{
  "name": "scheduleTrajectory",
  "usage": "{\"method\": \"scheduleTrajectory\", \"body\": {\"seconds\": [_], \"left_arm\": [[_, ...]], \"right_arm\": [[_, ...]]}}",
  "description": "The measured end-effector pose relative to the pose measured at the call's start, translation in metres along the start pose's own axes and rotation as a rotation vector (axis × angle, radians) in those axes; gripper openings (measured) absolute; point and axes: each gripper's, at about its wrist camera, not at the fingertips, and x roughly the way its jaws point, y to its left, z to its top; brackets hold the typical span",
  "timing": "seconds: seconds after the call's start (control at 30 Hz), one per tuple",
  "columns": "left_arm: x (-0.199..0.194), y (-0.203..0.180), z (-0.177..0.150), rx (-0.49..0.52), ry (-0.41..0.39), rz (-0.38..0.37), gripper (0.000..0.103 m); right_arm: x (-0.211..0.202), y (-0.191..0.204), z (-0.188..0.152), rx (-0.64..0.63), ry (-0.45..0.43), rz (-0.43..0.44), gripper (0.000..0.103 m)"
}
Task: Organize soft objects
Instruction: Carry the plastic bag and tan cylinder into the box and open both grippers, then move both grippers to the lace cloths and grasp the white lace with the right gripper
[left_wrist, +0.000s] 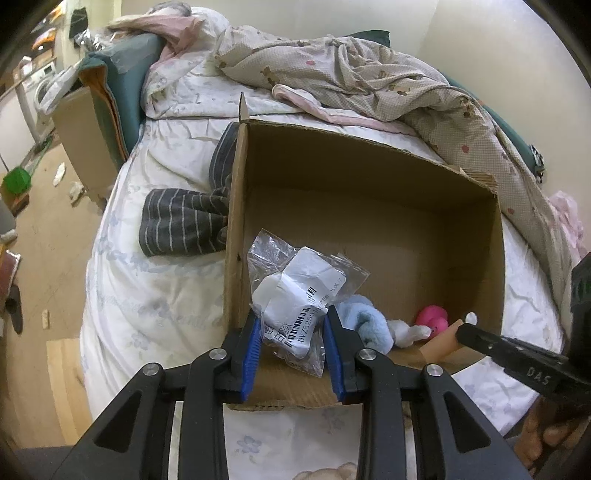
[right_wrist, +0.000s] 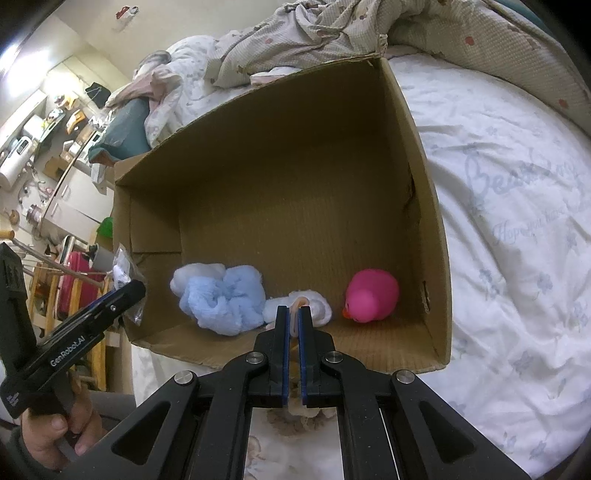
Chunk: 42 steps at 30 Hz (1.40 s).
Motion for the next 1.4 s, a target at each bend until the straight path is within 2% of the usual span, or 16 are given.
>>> {"method": "scheduleTrajectory", "body": {"seconds": [0.37,0.53,0.7,0.8,0.87,0.9,0.97,1.0,1.03,1.4], "left_arm": [[-0.001,-0.005,-0.001,0.025,-0.007,-0.001,0.028],[-0.002,-0.009,-0.001,0.028,0.000,-0.016,0.034],[-0.007,-0.013,0.000,0.042,-0.028,-0.005,0.069],[-0.010,-0.014,0.001,0.046,-0.039,0.004,0.070],[-0.011,-0.015,0.001,0.058,-0.044,0.020,0.070],[-0.011,-0.016,0.001,0.065,-0.046,0.022,0.070],[-0.011,-0.017,0.001,0.076,-0.049,0.029,0.070],[-0.012,-0.017,0.001,0.077,-0.053,0.031,0.070],[-0.013,-0.017,0.002,0.075,-0.056,0.030,0.070],[-0.019,-0.015,0.004,0.072,-0.090,0.040,0.070]], "right_arm": [[0.001,0.002,0.001,-0.005,-0.004,0.004,0.006],[-0.001,-0.001,0.001,0.004,-0.011,0.008,0.006],[-0.002,-0.003,0.001,0.004,-0.019,0.011,0.006],[-0.004,-0.005,0.000,0.014,-0.026,0.016,0.007],[-0.006,-0.007,0.001,0.025,-0.037,0.006,0.016],[-0.007,-0.008,0.001,0.030,-0.048,0.001,0.025],[-0.011,-0.008,0.002,0.036,-0.067,-0.001,0.050],[-0.013,-0.009,0.003,0.044,-0.081,-0.004,0.078],[-0.017,-0.010,0.003,0.054,-0.103,-0.010,0.085],[-0.019,-0.009,0.006,0.058,-0.113,-0.010,0.085]]}}
